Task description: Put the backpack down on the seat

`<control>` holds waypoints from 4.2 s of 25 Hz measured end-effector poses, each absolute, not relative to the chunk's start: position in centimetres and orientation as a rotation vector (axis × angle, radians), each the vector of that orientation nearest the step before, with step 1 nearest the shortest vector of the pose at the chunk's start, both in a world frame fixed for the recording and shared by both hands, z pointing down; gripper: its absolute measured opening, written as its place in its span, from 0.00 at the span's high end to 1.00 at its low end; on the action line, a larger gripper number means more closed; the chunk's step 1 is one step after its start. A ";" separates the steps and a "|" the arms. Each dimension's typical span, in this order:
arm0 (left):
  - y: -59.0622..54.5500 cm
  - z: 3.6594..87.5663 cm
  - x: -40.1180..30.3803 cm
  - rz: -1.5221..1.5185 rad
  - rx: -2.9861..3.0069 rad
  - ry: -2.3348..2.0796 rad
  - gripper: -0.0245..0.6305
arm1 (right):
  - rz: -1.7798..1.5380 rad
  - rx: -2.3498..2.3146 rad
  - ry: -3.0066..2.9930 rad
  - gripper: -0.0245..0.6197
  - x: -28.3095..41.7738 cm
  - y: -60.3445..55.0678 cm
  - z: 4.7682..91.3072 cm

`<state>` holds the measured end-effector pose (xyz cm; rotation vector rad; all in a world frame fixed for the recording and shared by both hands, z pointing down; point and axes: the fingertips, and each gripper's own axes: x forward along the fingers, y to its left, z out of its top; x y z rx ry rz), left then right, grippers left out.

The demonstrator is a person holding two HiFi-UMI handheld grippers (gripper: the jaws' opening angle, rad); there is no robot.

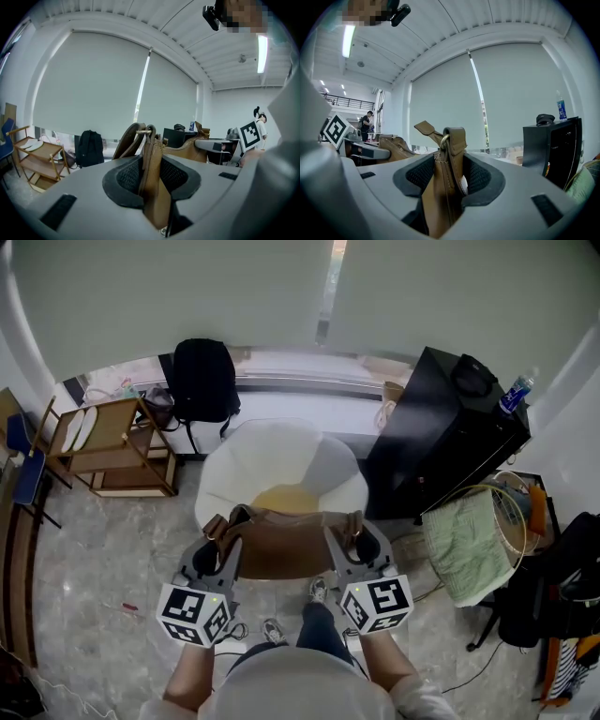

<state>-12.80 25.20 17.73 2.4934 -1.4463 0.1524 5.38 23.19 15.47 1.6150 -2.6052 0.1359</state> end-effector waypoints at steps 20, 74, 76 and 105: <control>9.5 18.5 -6.6 0.127 2.388 -1.586 0.79 | 0.154 1.440 -2.729 0.64 11.4 5.0 15.9; -9.9 31.7 -11.4 0.258 2.432 -1.400 0.79 | 0.310 1.667 -2.554 0.65 7.3 -11.4 29.3; -10.5 32.7 -11.6 0.254 2.427 -1.402 0.79 | 0.322 1.664 -2.554 0.65 7.1 -11.8 30.4; -16.4 48.2 -11.9 0.283 2.383 -1.392 0.79 | 0.412 1.665 -2.529 0.66 6.8 -18.2 46.0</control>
